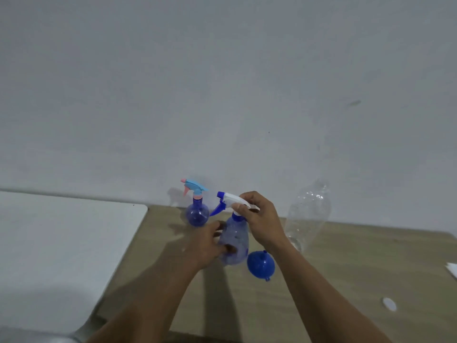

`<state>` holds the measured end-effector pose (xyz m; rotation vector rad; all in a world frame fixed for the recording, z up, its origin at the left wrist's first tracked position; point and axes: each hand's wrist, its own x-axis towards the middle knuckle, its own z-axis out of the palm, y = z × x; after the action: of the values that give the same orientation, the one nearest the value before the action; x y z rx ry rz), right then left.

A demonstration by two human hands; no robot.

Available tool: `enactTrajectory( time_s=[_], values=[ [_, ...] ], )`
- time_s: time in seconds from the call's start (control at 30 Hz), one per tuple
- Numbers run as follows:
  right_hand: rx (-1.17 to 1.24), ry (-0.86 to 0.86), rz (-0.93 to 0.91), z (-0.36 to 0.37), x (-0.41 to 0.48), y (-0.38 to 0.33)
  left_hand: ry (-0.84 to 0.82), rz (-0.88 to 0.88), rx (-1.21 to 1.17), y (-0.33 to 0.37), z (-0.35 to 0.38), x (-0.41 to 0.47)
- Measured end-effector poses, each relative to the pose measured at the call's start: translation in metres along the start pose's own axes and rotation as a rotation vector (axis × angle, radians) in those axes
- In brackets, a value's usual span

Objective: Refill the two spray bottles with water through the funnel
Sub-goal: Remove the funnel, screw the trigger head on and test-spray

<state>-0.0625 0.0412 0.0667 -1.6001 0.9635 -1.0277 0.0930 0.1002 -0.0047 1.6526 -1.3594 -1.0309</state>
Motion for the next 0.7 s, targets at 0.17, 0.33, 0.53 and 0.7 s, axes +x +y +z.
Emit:
enactTrajectory(
  time_s=[0.17, 0.33, 0.53, 0.7],
  values=[
    [-0.057, 0.031, 0.033, 0.009, 0.039, 0.02, 0.068, 0.019, 0.082, -0.013, -0.007, 0.047],
    [-0.222, 0.021, 0.076, 0.02, 0.07, 0.053, 0.113, -0.009, 0.069, -0.032, -0.001, 0.089],
    [-0.306, 0.113, 0.059, 0.022, 0.093, 0.077, 0.213, 0.021, 0.04, -0.04, 0.01, 0.125],
    [-0.315, 0.148, 0.066, 0.024, 0.106, 0.086, 0.253, 0.044, 0.045, -0.04, 0.014, 0.135]
  ],
)
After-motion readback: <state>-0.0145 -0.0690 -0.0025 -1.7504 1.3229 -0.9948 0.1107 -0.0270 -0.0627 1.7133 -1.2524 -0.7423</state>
